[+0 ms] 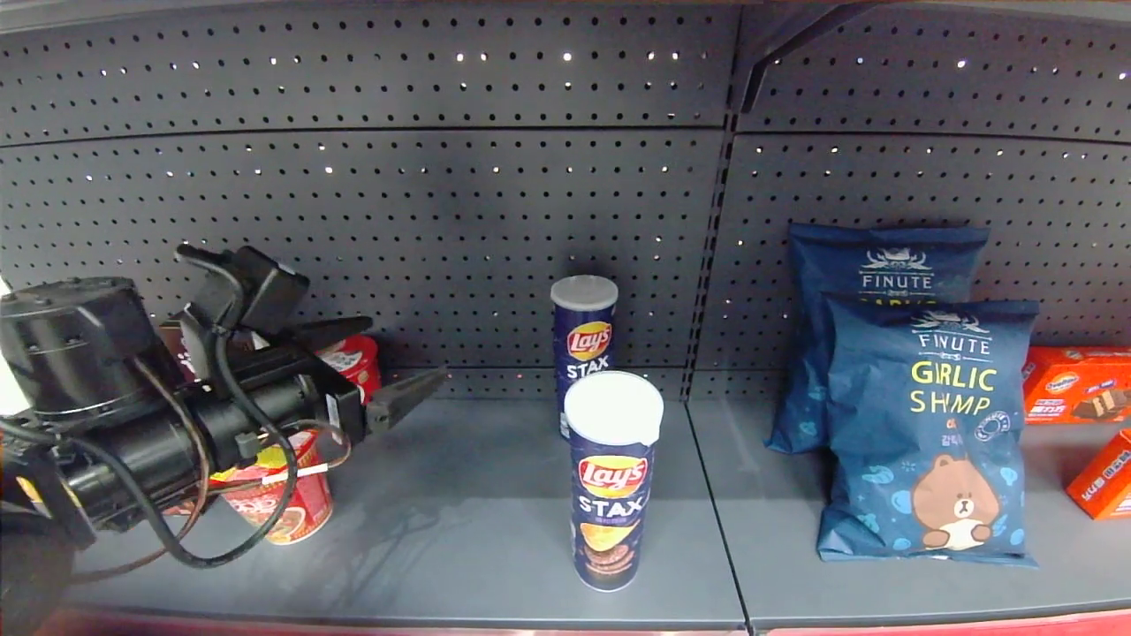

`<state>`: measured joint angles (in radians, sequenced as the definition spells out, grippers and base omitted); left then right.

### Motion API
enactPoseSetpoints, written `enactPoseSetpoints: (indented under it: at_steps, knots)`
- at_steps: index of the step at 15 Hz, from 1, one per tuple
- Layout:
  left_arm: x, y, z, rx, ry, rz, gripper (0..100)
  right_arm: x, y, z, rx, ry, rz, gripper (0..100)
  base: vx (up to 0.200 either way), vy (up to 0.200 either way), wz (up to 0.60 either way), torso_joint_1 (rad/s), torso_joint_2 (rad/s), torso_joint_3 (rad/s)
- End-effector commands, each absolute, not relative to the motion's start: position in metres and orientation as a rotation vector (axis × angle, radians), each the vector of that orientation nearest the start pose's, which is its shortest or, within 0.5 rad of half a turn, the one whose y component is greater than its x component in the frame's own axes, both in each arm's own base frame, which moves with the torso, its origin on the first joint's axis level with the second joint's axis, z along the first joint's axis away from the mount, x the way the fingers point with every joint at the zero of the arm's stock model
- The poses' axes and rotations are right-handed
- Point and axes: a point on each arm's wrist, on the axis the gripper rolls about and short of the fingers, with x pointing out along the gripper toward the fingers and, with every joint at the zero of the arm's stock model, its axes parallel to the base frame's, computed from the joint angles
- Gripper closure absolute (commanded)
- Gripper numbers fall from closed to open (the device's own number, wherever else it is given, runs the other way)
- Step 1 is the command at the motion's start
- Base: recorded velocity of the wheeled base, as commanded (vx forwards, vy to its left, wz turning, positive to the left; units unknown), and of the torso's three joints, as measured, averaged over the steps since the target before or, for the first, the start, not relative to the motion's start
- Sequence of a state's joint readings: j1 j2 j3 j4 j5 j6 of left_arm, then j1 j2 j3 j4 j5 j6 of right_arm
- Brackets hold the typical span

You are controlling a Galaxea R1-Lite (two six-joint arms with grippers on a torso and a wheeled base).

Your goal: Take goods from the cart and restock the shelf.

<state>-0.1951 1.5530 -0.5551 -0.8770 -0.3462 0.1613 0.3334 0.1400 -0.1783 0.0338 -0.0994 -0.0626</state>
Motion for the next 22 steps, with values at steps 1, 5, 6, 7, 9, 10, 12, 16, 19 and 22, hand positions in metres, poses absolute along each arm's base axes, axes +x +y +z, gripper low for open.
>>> enactPoseSetpoints:
  at_steps: [1, 5, 6, 7, 9, 10, 12, 16, 19, 22]
  knots:
    - [0.216, -0.055, 0.184, 0.155, 0.071, -0.521, 0, 0.022, 0.009, 0.193, -0.088, 0.121, 0.402, 0, 0.0, 0.0, 0.0, 0.0, 0.0, 0.0]
    - [0.202, -0.061, 0.173, 0.167, 0.106, -0.487, 0, 0.08, 0.049, 0.21, -0.137, 0.254, 0.532, 0, 0.0, 0.0, 0.0, 0.0, 0.0, 0.0]
    - [0.201, -0.065, 0.174, 0.169, 0.102, -0.498, 0, 0.094, 0.065, 0.205, -0.156, 0.294, 0.539, 0, 0.0, 0.0, 0.0, 0.0, 0.0, 0.0]
    - [0.2, -0.068, 0.174, 0.171, 0.1, -0.513, 0, 0.105, 0.079, 0.2, -0.134, 0.334, 0.535, 0, 0.0, 0.0, 0.0, 0.0, 0.0, 0.0]
    - [0.199, -0.07, 0.173, 0.171, 0.101, -0.525, 0, 0.116, 0.101, 0.193, -0.11, 0.374, 0.519, 0, 0.0, 0.0, 0.0, 0.0, 0.0, 0.0]
    - [0.199, -0.072, 0.172, 0.173, 0.108, -0.532, 0, 0.122, 0.109, 0.191, -0.125, 0.393, 0.522, 0, 0.0, 0.0, 0.0, 0.0, 0.0, 0.0]
    - [0.201, -0.075, 0.168, 0.172, 0.125, -0.545, 0, 0.138, 0.131, 0.187, -0.155, 0.438, 0.542, 0, 0.0, 0.0, 0.0, 0.0, 0.0, 0.0]
    - [0.206, -0.083, 0.157, 0.179, 0.159, -0.577, 0, 0.15, 0.156, 0.167, -0.207, 0.511, 0.58, 0, 0.0, 0.0, 0.0, 0.0, 0.0, 0.0]
    - [0.198, -0.082, 0.145, 0.186, 0.205, -0.593, 0, 0.158, 0.157, 0.158, -0.222, 0.549, 0.546, 0, 0.0, 0.0, 0.0, 0.0, 0.0, 0.0]
    - [0.197, -0.083, 0.143, 0.188, 0.215, -0.601, 0, 0.166, 0.159, 0.151, -0.233, 0.58, 0.522, 0, 0.0, 0.0, 0.0, 0.0, 0.0, 0.0]
